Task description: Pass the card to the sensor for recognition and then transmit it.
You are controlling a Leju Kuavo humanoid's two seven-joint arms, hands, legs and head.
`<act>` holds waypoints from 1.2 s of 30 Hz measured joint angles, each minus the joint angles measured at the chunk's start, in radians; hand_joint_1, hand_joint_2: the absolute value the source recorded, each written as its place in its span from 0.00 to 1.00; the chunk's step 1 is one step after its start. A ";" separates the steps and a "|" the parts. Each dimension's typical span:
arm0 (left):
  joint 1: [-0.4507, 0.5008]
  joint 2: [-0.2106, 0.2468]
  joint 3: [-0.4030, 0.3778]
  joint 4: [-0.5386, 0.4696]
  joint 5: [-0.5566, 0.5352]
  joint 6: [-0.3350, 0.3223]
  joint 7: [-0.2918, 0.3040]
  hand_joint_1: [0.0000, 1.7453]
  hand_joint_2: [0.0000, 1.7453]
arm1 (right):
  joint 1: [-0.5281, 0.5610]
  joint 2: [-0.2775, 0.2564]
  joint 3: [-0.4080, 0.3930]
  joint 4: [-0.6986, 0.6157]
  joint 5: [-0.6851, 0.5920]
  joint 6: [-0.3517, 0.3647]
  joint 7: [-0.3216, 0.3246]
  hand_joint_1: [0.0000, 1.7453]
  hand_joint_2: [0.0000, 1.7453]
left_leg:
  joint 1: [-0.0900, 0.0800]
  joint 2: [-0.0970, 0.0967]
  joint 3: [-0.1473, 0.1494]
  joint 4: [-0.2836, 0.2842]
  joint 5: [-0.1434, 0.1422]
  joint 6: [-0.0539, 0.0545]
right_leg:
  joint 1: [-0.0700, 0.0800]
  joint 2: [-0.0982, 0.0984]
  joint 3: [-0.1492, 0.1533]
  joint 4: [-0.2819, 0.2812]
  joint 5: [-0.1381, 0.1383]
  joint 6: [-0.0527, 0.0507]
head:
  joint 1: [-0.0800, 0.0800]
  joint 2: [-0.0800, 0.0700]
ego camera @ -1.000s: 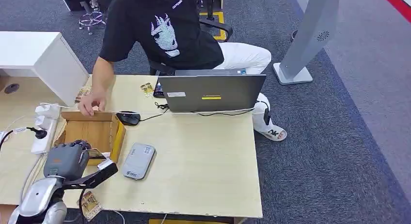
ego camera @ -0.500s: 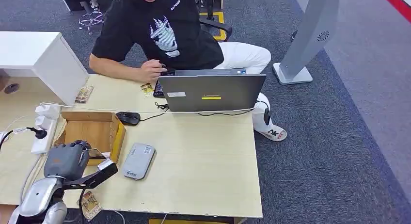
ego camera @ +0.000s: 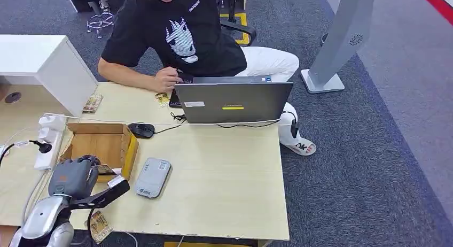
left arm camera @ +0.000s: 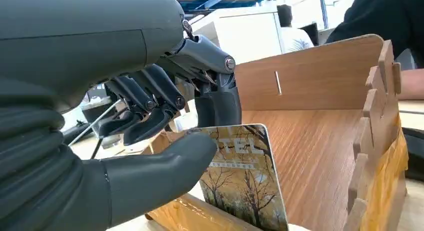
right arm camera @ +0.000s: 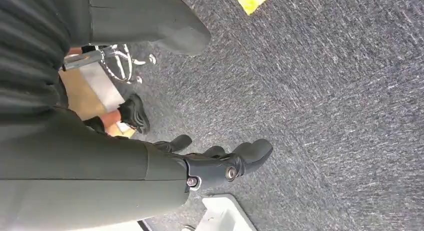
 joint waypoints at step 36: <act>-0.473 0.046 0.000 -0.028 -0.176 -0.044 0.135 1.00 1.00 | -0.010 -0.002 0.027 0.000 0.065 -0.004 -0.021 0.00 1.00 | 0.000 -0.002 0.000 0.001 0.002 0.001 | 0.000 -0.002 0.000 0.000 0.003 -0.001 | 0.000 0.000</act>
